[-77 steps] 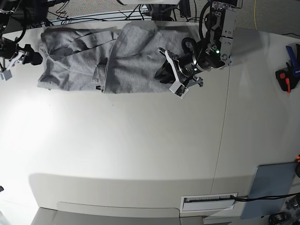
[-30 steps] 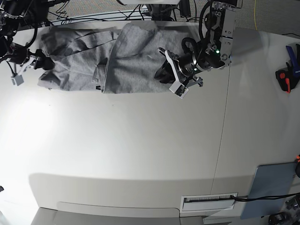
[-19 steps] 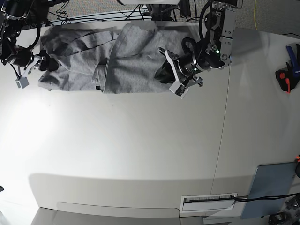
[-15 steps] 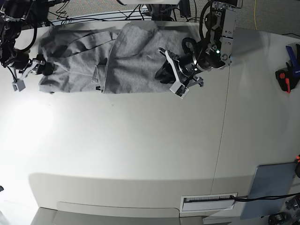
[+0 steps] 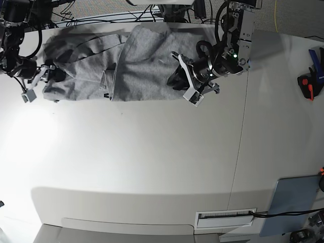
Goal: Fold the T-shirt properly
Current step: 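Lift the right gripper's end and fold it over toward the left gripper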
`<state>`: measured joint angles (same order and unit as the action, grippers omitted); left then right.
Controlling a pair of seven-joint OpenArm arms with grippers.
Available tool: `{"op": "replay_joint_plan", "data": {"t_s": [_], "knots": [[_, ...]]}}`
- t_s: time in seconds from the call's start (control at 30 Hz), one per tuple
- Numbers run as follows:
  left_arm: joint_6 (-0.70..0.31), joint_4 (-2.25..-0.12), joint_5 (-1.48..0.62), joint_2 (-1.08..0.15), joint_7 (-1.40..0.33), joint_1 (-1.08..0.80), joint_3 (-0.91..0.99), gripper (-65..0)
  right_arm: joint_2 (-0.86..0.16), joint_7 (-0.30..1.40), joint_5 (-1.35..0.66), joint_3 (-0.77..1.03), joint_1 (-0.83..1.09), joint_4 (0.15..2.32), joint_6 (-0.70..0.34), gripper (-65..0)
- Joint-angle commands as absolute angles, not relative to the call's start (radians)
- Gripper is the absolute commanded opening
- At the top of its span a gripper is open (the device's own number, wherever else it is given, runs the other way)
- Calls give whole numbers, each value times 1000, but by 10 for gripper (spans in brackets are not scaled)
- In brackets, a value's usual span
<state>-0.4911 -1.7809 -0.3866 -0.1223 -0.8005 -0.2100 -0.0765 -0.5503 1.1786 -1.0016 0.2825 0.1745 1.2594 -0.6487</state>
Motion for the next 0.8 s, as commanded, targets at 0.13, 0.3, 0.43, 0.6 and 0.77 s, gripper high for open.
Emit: {"op": "replay_joint_plan", "data": {"t_s": [0.13,0.3,0.43,0.6,0.77], "knots": [[-498,-1800,-404,-122,-778,-202,-75,-519,-541,1277,-928,273,197,1249,-627,-413],[-498,-1800,-404,-122,-778,-202,-75,-519,-541,1276,-927,277,197,1249,-628,-611],[-498,-1800,-404,-122,-778,-202,-75,-520,-540,1275,-927,293,198,1275,-619,-650],[-498,-1800,-404,-122,-779,-203,-75,-521,-541,1296,-926,424,203,1428,-587,-650],[-498,-1800,-404,-122,-779,-203,-75,-520,-541,1388,-926,500,203,1609,-533,-650]]}}
